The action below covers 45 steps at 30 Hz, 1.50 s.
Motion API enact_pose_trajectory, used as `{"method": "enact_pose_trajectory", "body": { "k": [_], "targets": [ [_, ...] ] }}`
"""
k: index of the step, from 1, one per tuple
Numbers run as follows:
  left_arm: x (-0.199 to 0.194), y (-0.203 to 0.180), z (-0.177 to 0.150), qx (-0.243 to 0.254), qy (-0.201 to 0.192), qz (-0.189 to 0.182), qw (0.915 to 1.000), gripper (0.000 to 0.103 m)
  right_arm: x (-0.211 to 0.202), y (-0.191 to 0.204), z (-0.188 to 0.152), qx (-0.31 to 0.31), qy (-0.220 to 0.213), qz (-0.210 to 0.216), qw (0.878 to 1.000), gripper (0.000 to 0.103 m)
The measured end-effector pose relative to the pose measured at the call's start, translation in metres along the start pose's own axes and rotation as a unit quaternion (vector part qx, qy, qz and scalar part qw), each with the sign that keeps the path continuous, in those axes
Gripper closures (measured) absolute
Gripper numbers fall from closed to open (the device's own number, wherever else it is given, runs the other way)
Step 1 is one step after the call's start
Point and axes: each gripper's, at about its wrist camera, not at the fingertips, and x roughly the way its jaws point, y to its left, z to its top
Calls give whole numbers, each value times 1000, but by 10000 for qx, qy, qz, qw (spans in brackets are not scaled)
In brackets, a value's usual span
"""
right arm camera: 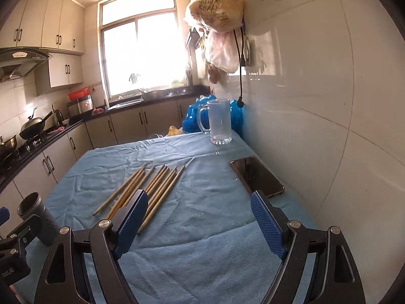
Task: Organize utensils
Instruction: 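Move both tools over the row of wooden chopsticks on the towel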
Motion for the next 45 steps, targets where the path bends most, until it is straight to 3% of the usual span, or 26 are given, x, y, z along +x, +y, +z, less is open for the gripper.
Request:
{"method": "enact_pose_trajectory", "body": {
  "k": [12,27,36,42,43,45],
  "targets": [
    [-14,5,-3,-70,-45,-84,9999,1,-23,0,1,-20,-302,-43,9995,17],
    [-1,3,-6,-3,160,-27,9999,1,-12,-4,-8,1,-88,117,9999,17],
    [51,0,7,193,505,126,9985,1,22,-9,-15,-22,334,252,9991,16],
    [117,3,29,58,895,40,9960,1,64,-15,-22,-35,924,484,9945,16],
    [125,4,30,40,960,14,9954,2,70,-17,-24,-5,1008,523,9935,16],
    [150,4,33,-27,1139,-78,9935,14,79,-21,-27,52,1122,578,9920,16]
  ]
}}
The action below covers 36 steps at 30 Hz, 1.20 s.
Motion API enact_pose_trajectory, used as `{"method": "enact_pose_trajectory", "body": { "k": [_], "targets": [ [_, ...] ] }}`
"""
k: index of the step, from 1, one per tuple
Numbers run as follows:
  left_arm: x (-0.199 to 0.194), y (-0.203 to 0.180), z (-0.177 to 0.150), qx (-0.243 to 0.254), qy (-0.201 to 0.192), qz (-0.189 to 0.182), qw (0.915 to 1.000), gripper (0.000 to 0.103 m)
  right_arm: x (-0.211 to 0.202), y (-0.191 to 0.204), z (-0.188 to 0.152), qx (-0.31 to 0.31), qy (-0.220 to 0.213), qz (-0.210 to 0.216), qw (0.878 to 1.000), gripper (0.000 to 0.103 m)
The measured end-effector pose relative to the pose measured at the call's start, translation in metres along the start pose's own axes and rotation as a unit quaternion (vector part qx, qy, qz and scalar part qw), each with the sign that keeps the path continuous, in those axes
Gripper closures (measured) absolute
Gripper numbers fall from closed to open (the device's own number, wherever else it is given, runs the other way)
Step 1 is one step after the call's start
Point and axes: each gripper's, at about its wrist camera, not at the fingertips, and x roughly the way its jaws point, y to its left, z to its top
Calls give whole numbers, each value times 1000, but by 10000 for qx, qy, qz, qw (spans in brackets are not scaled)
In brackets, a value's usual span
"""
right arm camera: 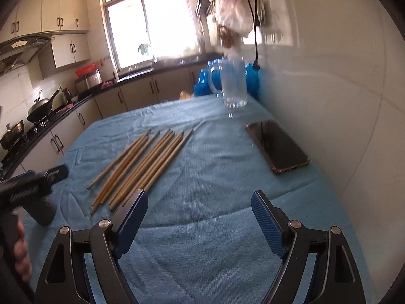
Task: Organize utensils
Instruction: 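Move both tools over the row of wooden chopsticks on the towel, then close the left tool on one chopstick while the right tool closes on another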
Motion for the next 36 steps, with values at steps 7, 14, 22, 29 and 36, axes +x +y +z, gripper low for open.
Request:
{"method": "enact_pose_trajectory", "body": {
  "k": [7,14,22,29,36],
  "targets": [
    [60,-1,14,-7,212,349,9992,17,34,-5,1,64,504,364,9980,21],
    [98,-1,22,79,353,455,9983,18,59,3,2,166,930,804,9923,23],
    [123,-4,17,147,717,229,9971,51,87,29,-1,150,1441,1365,9800,27],
    [113,-12,10,116,698,-13,9975,96,107,47,5,-83,1565,1200,9803,32],
    [102,3,1,-446,1009,-372,9932,96,131,70,18,-527,1582,853,9823,48]
  ]
}}
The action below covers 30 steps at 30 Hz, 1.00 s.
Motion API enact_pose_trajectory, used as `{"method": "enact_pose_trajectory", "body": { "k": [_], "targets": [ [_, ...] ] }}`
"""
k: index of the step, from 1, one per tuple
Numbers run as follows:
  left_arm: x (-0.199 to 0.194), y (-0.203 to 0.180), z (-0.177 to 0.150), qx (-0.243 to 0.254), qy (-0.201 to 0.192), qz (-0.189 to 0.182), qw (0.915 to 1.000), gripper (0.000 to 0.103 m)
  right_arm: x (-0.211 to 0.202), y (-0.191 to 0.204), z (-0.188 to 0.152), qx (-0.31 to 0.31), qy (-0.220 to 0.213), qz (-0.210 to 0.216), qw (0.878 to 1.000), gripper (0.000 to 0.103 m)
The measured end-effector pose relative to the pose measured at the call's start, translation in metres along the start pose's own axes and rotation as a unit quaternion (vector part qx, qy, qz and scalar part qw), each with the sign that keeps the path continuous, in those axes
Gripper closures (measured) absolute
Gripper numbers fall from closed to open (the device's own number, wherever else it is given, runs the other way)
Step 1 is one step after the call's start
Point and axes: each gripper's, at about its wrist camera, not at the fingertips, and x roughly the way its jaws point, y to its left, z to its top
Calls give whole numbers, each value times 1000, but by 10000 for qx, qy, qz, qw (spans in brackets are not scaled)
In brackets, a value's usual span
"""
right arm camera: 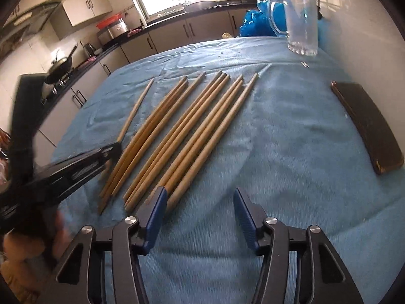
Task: Organize utensils
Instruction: 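Close the left tool on one chopstick while the right tool closes on another, then lift the held chopsticks off the towel with both tools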
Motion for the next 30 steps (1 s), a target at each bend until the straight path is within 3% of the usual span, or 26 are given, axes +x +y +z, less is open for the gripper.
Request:
{"method": "enact_pose_trajectory", "body": {
  "k": [6,8,10,21,30],
  "targets": [
    [-9,13,-13,-437,180,-281,9985,96,11,14,14,-257,73,-447,9986,62],
    [-12,15,-16,-568,277,-384,9973,96,13,9,17,-137,130,-438,9989,71],
    [-17,18,-23,-691,397,-486,9956,96,15,1,19,-23,239,-427,9988,89],
    [-53,19,-73,-690,716,-732,9923,96,10,-8,16,-166,404,-373,9984,93],
    [-101,28,-143,-269,947,-1150,9885,96,-57,-47,-58,-99,852,-74,9963,95]
  ]
}}
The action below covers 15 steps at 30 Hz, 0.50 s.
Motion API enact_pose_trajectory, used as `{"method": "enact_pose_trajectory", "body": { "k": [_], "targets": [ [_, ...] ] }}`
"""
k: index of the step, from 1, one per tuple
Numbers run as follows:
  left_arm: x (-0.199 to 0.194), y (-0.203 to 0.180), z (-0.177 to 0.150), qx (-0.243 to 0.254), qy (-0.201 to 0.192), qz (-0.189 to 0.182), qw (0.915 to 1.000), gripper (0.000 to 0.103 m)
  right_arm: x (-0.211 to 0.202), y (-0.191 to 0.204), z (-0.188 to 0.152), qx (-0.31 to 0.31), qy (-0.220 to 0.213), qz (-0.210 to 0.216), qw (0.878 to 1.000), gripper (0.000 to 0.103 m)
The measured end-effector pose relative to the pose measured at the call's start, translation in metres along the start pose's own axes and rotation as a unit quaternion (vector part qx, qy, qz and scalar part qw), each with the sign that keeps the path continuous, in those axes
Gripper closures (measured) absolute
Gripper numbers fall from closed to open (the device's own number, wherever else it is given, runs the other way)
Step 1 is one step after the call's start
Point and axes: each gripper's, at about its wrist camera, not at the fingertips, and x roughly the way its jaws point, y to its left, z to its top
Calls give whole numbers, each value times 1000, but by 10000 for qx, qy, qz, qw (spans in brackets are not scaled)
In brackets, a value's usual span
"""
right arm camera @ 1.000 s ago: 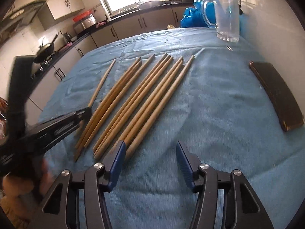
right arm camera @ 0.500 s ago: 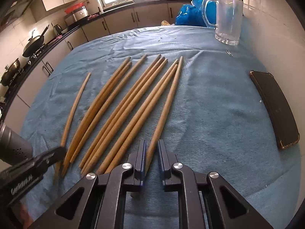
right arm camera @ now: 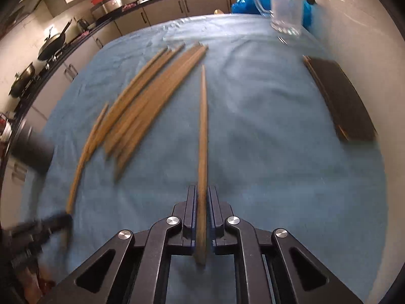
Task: Organize utensils
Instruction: 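Lift the held chopsticks off the towel with both tools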
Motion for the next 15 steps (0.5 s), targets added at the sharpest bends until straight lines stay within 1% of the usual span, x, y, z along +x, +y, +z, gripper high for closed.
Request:
{"method": "enact_pose_trajectory", "body": {
  "k": [2,3,5,6,7,8,9,11,13,15],
  "targets": [
    [-7,0,-9,147,18,36,9999,96,-10,-8,-19,69,165,4,9998,95],
    [-11,0,-12,219,12,79,9997,96,-13,-12,-24,128,220,73,9997,94],
    [-26,0,-19,350,-32,79,9994,96,-21,-17,-30,137,223,191,9995,78],
    [-31,0,-21,387,-46,44,9992,95,-25,-18,-31,105,178,153,9997,62],
    [-40,-1,-22,445,-93,-10,9990,94,-30,-18,-30,54,68,107,9999,58],
    [-45,-1,-24,477,-134,-20,9988,89,-35,-17,-27,-7,-33,82,10000,58],
    [-51,-2,-22,531,-185,3,9984,80,-38,-17,-24,-39,-80,76,9999,58],
    [-56,-6,-14,608,-309,114,9976,71,-39,-14,-14,-84,-169,16,9998,58],
    [-51,-12,-2,662,-337,329,9967,71,-34,-11,0,-219,-224,-74,9995,58],
    [-35,-22,19,848,-320,462,9948,71,-22,-7,16,-324,-172,-141,9992,58]
  ]
}}
